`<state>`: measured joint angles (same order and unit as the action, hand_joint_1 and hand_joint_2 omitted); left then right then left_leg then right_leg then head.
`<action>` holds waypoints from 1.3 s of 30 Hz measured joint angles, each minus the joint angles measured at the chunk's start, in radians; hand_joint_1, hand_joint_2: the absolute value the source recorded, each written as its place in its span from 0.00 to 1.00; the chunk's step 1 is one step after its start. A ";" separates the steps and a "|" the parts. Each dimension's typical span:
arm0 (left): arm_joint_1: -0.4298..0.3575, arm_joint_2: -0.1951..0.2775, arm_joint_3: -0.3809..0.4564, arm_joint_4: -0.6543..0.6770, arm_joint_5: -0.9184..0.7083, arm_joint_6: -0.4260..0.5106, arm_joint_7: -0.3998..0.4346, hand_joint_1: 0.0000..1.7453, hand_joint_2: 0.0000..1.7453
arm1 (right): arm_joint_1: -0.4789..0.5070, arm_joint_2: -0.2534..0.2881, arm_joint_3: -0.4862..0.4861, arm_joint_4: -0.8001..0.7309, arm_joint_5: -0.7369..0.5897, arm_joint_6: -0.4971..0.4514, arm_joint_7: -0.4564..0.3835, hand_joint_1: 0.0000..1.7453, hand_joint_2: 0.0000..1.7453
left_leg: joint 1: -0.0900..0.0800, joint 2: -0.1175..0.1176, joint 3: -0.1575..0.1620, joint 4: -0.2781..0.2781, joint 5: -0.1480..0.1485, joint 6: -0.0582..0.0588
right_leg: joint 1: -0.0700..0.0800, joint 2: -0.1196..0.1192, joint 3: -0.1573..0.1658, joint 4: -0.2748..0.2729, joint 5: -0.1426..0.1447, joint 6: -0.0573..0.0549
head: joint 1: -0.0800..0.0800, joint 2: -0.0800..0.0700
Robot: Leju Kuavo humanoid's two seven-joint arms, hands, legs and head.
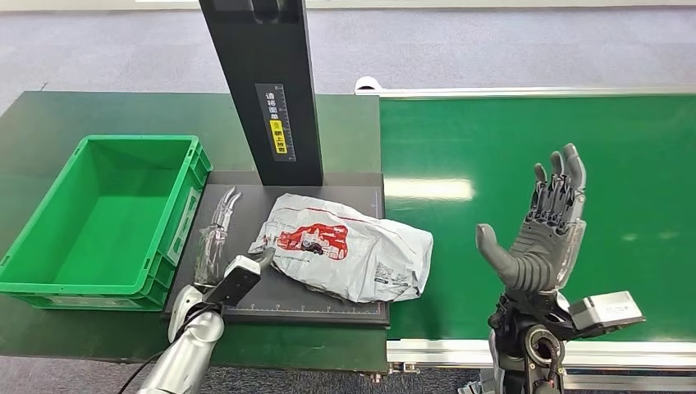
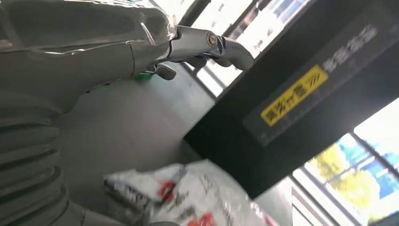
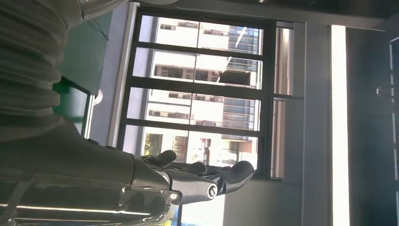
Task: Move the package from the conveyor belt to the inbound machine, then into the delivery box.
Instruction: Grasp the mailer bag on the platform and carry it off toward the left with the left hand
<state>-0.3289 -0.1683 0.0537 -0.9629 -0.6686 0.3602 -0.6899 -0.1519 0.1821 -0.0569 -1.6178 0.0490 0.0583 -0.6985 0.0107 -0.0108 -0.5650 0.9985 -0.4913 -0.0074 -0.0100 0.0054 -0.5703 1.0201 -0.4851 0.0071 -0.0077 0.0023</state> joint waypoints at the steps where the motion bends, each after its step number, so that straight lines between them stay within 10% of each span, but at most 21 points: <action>1: -0.004 0.000 -0.001 0.012 0.002 -0.020 0.003 0.00 1.00 | 0.001 0.001 -0.002 -0.005 -0.001 0.000 0.000 0.00 1.00 | 0.000 0.000 0.000 0.000 0.000 0.000 | 0.000 0.000 0.000 0.000 0.000 0.000 | 0.000 0.000; 11: -0.024 -0.002 -0.017 0.140 0.050 -0.232 -0.002 0.00 1.00 | -0.003 0.014 -0.015 -0.011 -0.004 0.009 0.000 0.00 1.00 | 0.000 0.000 0.000 0.000 0.000 0.000 | 0.000 0.000 0.000 0.000 0.000 0.000 | 0.000 0.000; 16: -0.035 -0.018 -0.042 0.179 0.061 -0.235 -0.008 0.32 1.00 | -0.011 0.021 -0.018 -0.006 -0.005 0.015 0.000 0.00 1.00 | 0.000 0.000 0.000 0.000 0.000 0.000 | 0.000 0.000 0.000 0.000 0.000 0.000 | 0.000 0.000; 20: -0.041 -0.029 -0.059 0.190 0.076 -0.229 -0.008 0.32 1.00 | -0.017 0.025 -0.019 0.002 -0.005 0.018 0.000 0.00 1.00 | 0.000 0.000 0.000 0.000 0.000 0.000 | 0.000 0.000 0.000 0.000 0.000 0.000 | 0.000 0.000; 25: -0.044 -0.033 -0.070 0.196 0.087 -0.226 -0.008 0.97 1.00 | -0.019 0.028 -0.020 0.010 -0.006 0.019 0.000 0.00 1.00 | 0.000 0.000 0.000 0.000 0.000 0.000 | 0.000 0.000 0.000 0.000 0.000 0.000 | 0.000 0.000; 39: 0.001 -0.011 -0.141 0.094 0.218 -0.074 -0.008 1.00 1.00 | -0.038 0.038 -0.028 0.051 -0.014 0.039 0.000 0.00 1.00 | 0.000 0.000 0.000 0.000 0.000 0.000 | 0.000 0.000 0.000 0.000 0.000 0.000 | 0.000 0.000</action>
<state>-0.3274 -0.1794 -0.0877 -0.8686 -0.4504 0.2863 -0.6981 -0.1898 0.2202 -0.0850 -1.5664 0.0347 0.0971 -0.6985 0.0107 -0.0110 -0.5652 0.9985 -0.4913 -0.0074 -0.0100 0.0053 -0.5699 1.0203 -0.4851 0.0071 -0.0077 0.0023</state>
